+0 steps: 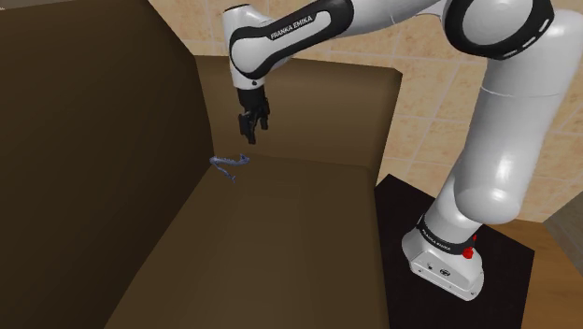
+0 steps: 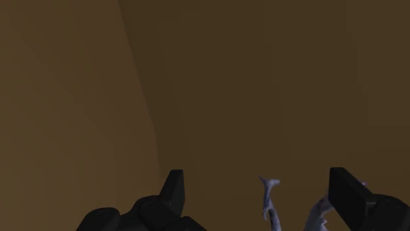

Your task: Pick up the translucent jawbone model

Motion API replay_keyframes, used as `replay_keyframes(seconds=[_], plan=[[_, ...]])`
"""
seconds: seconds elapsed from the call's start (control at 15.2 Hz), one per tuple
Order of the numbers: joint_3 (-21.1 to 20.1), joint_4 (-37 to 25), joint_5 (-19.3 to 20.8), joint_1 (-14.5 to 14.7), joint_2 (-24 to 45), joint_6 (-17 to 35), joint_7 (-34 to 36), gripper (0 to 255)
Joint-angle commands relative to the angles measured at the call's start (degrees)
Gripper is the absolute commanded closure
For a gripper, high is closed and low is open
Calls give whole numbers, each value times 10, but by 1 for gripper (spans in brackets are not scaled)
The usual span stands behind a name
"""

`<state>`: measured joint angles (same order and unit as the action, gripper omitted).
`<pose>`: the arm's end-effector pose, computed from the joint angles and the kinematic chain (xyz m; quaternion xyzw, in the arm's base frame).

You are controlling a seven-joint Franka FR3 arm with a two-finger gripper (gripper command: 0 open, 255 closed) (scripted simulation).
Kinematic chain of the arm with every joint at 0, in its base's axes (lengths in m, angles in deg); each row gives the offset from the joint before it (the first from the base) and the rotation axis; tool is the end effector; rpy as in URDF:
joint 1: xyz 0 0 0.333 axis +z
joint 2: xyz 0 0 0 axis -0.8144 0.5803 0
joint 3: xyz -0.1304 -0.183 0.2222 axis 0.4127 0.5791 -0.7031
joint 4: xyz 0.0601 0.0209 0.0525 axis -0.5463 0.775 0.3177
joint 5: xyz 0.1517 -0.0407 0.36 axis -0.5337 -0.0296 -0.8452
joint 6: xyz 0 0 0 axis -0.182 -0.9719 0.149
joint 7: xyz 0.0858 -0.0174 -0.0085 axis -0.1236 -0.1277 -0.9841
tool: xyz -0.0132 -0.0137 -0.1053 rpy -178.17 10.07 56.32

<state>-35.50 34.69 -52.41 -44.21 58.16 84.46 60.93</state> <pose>0.5737 0.1950 0.4097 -0.9737 -0.2205 0.0568 0.0089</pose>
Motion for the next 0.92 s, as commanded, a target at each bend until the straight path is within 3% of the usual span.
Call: replay_keyframes(seconds=[0.0, 0.46, 0.86], plan=[[-4, -46, 10, 9, 46, -3, 1, 0], [-12, -211, 41, 47, 197, -28, 2, 0], [-10, -191, 44, 47, 213, 9, 3, 0]])
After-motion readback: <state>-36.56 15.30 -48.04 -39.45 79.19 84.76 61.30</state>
